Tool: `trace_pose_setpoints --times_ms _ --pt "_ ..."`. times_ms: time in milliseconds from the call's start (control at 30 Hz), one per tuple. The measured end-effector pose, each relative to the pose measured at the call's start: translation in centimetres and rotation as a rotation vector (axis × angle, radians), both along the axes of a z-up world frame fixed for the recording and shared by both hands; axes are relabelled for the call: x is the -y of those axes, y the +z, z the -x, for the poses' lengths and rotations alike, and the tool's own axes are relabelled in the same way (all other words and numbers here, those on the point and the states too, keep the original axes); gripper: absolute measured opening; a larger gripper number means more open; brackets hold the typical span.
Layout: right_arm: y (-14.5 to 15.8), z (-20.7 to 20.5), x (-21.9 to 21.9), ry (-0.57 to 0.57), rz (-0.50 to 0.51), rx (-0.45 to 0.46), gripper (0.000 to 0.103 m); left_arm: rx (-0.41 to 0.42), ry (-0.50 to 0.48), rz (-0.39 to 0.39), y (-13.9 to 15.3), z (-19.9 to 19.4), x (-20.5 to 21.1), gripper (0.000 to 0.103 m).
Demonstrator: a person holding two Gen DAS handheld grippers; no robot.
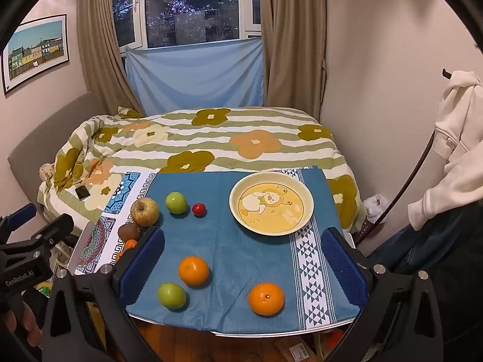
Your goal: Organize fruits
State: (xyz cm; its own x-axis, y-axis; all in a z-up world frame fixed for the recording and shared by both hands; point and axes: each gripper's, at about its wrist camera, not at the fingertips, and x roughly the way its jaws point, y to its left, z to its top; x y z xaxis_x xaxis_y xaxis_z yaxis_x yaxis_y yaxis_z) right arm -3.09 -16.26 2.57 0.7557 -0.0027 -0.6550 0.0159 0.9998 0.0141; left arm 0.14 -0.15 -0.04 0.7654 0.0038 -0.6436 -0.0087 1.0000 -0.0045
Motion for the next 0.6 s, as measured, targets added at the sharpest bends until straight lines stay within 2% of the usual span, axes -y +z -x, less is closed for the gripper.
trace_pose_setpoints --times_ms 100,300,600 --pt "0.0 0.0 0.0 0.000 0.001 0.002 0.103 0.011 -0.005 0.031 0.0 -0.2 -0.4 0.103" --pt "0.0 -0.1 -0.1 -0.001 0.007 0.000 0.103 0.030 -0.002 0.015 1.0 -0.6 0.2 0.103" --pt "0.1 -0.4 0.1 -0.011 0.003 0.007 0.103 0.066 -0.020 0.007 0.8 -0.4 0.1 0.103"
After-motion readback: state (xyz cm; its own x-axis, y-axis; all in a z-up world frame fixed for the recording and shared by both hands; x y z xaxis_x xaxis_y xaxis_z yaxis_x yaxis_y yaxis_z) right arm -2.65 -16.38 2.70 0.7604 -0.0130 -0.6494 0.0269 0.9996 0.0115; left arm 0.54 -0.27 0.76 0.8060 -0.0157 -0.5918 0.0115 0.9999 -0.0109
